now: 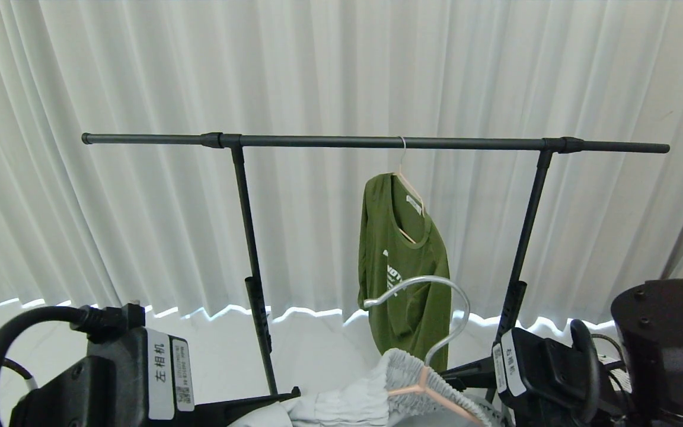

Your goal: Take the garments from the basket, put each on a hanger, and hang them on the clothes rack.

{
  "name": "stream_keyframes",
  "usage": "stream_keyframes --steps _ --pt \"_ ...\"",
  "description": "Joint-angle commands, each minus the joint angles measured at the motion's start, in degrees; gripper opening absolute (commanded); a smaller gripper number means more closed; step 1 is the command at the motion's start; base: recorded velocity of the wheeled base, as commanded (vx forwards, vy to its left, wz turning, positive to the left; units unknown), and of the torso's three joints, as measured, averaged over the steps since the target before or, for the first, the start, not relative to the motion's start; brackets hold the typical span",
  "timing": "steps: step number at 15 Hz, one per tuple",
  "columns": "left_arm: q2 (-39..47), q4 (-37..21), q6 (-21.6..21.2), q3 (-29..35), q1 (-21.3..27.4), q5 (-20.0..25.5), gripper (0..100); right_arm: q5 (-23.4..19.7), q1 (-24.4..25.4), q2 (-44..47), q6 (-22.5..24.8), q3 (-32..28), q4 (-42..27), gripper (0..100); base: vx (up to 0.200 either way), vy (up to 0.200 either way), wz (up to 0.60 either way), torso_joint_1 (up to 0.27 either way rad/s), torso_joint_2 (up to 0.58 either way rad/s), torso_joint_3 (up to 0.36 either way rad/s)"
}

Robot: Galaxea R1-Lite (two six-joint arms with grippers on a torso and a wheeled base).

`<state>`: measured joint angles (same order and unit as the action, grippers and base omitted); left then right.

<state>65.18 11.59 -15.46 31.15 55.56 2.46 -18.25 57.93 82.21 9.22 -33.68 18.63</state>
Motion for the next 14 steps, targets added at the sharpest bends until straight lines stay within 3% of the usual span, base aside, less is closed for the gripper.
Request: stream_keyframes --steps 1,11,12,14 --pt "0.0 0.0 0.0 -0.1 0.0 0.0 0 0.0 0.0 0.8 0.0 0.0 0.0 0 0.000 0.000 0.00 0.000 0.00 0.000" --pt "0.0 2.4 -0.1 -1.0 0.0 0.0 0 1.2 -0.2 0.6 0.2 0.0 0.1 0 0.000 0.000 0.00 0.000 0.00 0.000" --pt "0.0 2.4 -0.1 -1.1 0.0 0.0 100 2.0 -0.2 0.4 0.2 0.0 0.1 0 0.000 0.000 0.00 0.000 0.00 0.000" --pt "0.0 2.4 0.0 -1.2 0.0 -0.1 100 3.1 -0.4 0.1 0.2 -0.1 0.1 0 0.000 0.000 0.00 0.000 0.00 0.000"
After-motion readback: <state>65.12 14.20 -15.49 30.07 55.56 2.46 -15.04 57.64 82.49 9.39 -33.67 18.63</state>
